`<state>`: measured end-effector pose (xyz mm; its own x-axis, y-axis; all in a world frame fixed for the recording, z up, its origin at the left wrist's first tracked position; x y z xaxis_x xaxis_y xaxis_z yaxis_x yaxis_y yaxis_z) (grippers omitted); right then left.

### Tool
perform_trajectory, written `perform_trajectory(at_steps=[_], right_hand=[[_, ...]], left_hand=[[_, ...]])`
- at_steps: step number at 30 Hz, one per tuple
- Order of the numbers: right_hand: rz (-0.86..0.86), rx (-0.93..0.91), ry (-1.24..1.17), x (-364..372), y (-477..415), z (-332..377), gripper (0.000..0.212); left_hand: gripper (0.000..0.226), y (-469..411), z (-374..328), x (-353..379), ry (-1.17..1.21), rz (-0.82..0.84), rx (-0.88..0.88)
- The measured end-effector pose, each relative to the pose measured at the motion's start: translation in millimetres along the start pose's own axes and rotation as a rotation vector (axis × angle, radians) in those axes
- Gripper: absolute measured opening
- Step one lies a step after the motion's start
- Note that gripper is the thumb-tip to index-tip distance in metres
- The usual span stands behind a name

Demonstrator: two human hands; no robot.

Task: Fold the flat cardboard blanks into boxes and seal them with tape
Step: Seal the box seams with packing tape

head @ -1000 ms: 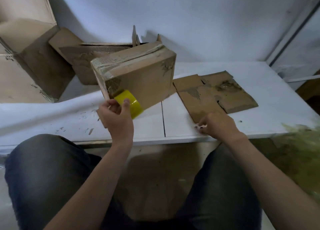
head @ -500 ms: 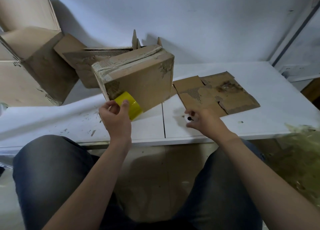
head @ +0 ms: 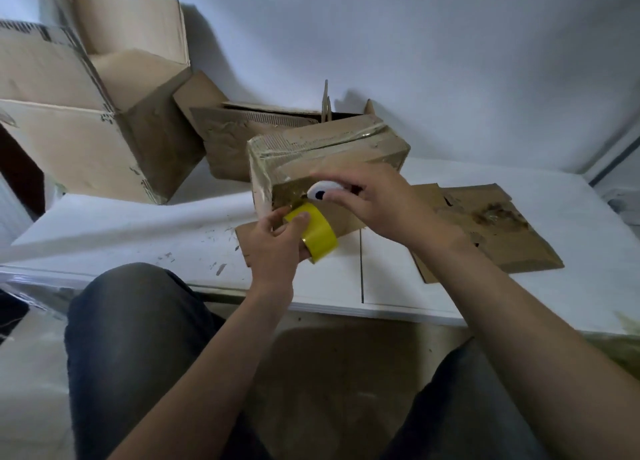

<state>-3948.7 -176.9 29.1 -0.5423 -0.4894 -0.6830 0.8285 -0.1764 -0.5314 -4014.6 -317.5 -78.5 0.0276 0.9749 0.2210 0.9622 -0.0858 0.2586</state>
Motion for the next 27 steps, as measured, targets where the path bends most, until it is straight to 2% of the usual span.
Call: perform_trajectory(at_steps=[4,9,16,21,27], right_hand=[[0.058,-0.284,0.106,21,-30,19,0.026],[0.084,-0.437,0.197,38,-36,14,0.022],[0.069,-0.498,0.183,38,-43,20,0.021],[0.11,-0.522,0.228,44,-47,23,0.019],[0.154,-0.528,0.255,51,-53,26,0.009]], left_hand=[[0.038,-4,1,0,-0.004,-0.03,-0.026],[0.034,-7,4,-3,-0.016,-0.037,-0.057],[0.033,-9,4,-6,-0.008,0.017,-0.09],[0.044,-10,2,-7,-0.032,0.03,-0.106],[0.039,-12,-5,-7,-0.02,0.055,-0.1]])
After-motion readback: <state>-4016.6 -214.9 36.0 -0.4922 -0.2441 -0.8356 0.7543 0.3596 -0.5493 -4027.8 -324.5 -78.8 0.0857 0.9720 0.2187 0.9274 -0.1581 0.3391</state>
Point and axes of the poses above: each hand's wrist, its own y-axis away from the middle knuckle, its own x-axis out of the palm, z = x × y, the point moved 5 cm from there along -y, towards the middle knuckle, and after that the axes turned 13 degrees about -z, right-handed, at the moved point
